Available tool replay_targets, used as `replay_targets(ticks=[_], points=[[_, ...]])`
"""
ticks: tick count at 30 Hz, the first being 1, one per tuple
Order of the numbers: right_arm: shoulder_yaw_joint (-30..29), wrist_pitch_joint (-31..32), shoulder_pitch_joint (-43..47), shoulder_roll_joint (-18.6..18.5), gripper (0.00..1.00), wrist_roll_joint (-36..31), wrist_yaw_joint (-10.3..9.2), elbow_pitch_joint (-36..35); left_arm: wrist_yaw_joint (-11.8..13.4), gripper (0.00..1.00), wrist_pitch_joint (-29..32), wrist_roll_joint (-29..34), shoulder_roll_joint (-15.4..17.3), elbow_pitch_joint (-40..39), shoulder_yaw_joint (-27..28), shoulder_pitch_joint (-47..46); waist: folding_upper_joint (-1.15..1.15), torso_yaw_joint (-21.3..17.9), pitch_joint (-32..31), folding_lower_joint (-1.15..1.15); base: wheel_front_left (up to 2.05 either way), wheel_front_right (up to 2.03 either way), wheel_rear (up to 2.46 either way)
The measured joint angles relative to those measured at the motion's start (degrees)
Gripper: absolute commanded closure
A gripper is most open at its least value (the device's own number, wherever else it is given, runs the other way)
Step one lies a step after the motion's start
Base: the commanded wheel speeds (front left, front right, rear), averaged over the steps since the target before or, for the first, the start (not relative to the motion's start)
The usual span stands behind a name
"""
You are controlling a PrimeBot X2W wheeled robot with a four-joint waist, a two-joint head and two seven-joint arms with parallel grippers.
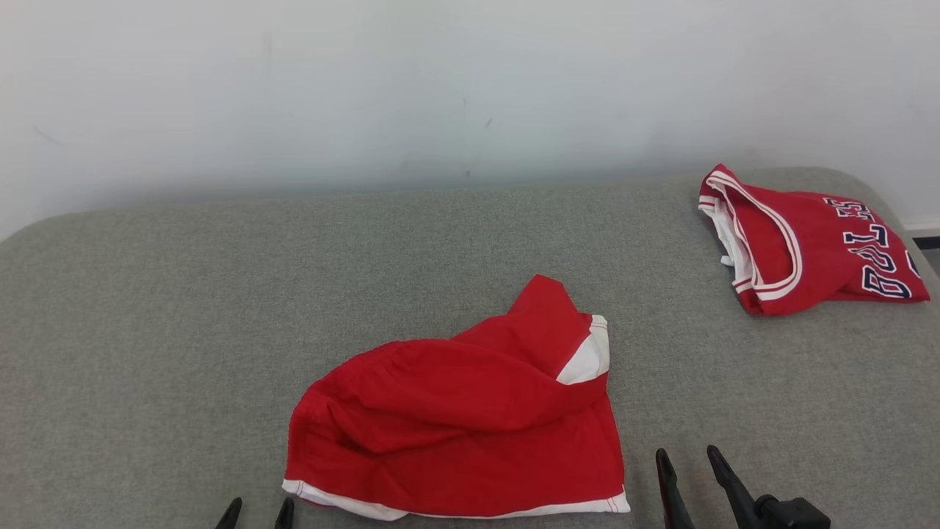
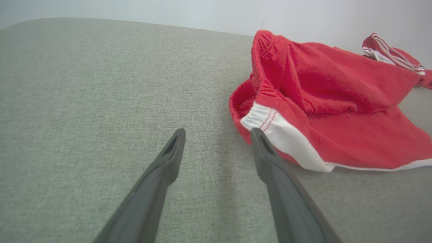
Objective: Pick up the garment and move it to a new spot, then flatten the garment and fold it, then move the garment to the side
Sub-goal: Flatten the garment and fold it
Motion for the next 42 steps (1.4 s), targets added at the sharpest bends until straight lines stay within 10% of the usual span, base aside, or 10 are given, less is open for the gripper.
replay_targets(ticks=[22, 23, 24, 26, 42], points=[[0.04, 0.00, 0.29, 0.01, 0.00, -0.42, 0.00, -0.07, 0.00, 0.00, 0.00, 7.84, 5.67, -0.02, -10.42, -4.65, 0.00, -1.50, 0.76, 0.00, 0.00, 0.00, 0.00], [-0.03, 0.01, 0.30, 0.00, 0.00, -0.42, 0.00, -0.07, 0.00, 0.15, 0.00, 8.12, 6.00, -0.11, -11.38, -4.72, 0.00, -1.45, 0.80, 0.00, 0.00, 0.00, 0.00], [-0.12, 0.00, 0.32, -0.01, 0.00, -0.41, 0.00, -0.07, 0.00, 0.54, 0.00, 8.11, 6.13, -0.45, -11.90, -4.74, 0.00, -1.37, 0.85, 0.00, 0.00, 0.00, 0.00], [-0.33, 0.00, 0.34, 0.00, 0.00, -0.40, 0.00, -0.05, 0.00, 1.00, 0.00, 8.08, 6.36, -1.31, -12.29, -5.28, 0.00, -1.14, 0.91, 0.00, 0.00, 0.00, 0.00], [0.03, 0.00, 1.17, 0.00, 0.00, 0.02, 0.00, 1.19, 0.01, 1.00, 0.00, 7.25, 4.11, -6.16, -9.69, 3.29, 0.00, 2.68, 0.65, 0.00, 0.00, 0.00, 0.00]])
